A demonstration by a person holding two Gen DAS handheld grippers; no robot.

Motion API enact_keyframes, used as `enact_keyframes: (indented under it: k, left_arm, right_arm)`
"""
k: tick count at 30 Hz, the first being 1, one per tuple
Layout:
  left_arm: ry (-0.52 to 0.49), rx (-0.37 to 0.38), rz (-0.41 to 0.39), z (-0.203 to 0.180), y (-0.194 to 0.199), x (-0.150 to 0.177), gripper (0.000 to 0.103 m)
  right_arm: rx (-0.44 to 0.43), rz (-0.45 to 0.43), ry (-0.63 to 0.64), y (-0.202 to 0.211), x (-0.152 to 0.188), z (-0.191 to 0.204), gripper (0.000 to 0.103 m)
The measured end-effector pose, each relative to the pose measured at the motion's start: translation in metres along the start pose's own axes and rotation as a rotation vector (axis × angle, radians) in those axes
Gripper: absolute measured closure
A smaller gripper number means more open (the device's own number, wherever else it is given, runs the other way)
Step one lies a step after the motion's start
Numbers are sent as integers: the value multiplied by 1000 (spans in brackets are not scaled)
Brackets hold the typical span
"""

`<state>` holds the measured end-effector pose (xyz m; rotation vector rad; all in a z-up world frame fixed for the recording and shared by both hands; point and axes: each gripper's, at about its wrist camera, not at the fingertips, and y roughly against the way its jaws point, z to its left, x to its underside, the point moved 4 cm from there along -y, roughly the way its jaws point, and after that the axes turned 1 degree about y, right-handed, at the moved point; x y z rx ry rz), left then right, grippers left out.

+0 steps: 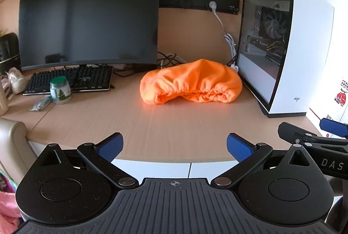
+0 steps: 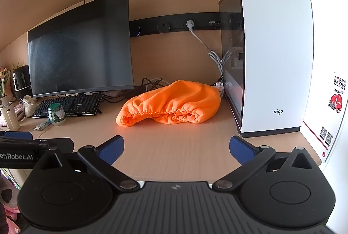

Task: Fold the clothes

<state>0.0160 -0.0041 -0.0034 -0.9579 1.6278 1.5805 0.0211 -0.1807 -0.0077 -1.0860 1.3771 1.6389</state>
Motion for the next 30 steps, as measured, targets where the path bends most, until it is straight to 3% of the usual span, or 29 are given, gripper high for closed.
enact_keyframes:
  k: [19,26,30]
  left_arm:
    - [10,-20,46,13,-31,-4,0]
    - [68,56,113,27,-73,-13,0]
    - [102,100,152,36,-98,-18,0]
  right_arm:
    - [9,65,-10,-35,0,-2,0]
    - [-4,114,5,-57,4,-1,0]
    - [32,150,-7,-76,8,-8,0]
